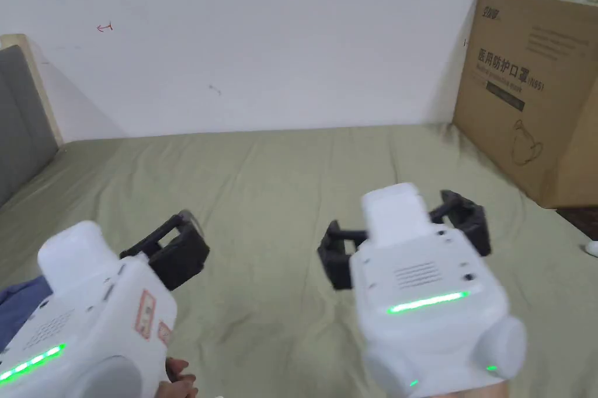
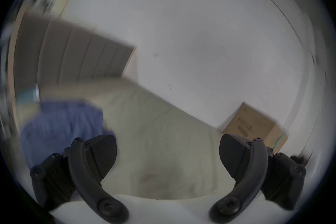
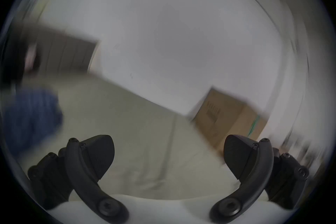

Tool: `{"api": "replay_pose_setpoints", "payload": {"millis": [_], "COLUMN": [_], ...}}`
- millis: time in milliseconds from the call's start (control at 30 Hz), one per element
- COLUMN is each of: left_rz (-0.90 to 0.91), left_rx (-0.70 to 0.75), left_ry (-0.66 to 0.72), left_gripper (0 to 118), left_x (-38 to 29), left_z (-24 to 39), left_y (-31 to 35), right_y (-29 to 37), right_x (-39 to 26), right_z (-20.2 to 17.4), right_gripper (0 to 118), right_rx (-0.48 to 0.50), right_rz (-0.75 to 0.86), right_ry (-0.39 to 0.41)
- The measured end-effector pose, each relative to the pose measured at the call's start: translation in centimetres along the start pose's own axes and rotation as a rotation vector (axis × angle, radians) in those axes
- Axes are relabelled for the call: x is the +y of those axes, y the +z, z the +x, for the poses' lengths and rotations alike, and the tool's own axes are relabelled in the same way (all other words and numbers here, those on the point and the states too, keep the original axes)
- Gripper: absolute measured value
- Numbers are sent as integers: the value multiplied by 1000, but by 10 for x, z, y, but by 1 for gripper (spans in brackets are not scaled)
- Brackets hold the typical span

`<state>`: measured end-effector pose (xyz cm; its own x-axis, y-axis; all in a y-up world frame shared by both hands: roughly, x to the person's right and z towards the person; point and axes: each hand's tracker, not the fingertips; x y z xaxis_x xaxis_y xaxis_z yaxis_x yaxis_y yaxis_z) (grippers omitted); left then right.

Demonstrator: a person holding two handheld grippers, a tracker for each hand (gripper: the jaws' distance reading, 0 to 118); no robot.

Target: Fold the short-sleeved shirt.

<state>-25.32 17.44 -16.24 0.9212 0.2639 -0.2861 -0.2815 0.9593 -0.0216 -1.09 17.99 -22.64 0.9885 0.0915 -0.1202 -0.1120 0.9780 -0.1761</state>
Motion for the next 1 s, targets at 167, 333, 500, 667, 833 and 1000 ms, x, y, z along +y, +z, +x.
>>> {"api": "replay_pose_setpoints", "payload": {"millis": [167,333,500,667,833,1000], "left_rz": [59,13,-11,-38,-61,-60], "left_rx": [-12,-28,-29,28,-23,-26], "left_ry": [-514,-418,-350,-362,-313,-306], "left_gripper": [115,115,109,0,0,0], "left_x": [-14,-18,-7,-16,-19,-15], "left_z": [42,34,29,28,24,20], "left_y": [16,12,10,2,0,-2], "right_y": [-3,5,6,13,7,8], "right_x": [-39,-37,-23,-31,-33,-28], "right_z": [42,40,23,23,26,25], "right_gripper": [118,118,117,4,0,0], "right_rx": [-206,-193,-211,-153,-176,-156], "right_rz": [-53,20,63,54,23,23], "right_ry": [-225,-129,19,-55,-72,-69]}}
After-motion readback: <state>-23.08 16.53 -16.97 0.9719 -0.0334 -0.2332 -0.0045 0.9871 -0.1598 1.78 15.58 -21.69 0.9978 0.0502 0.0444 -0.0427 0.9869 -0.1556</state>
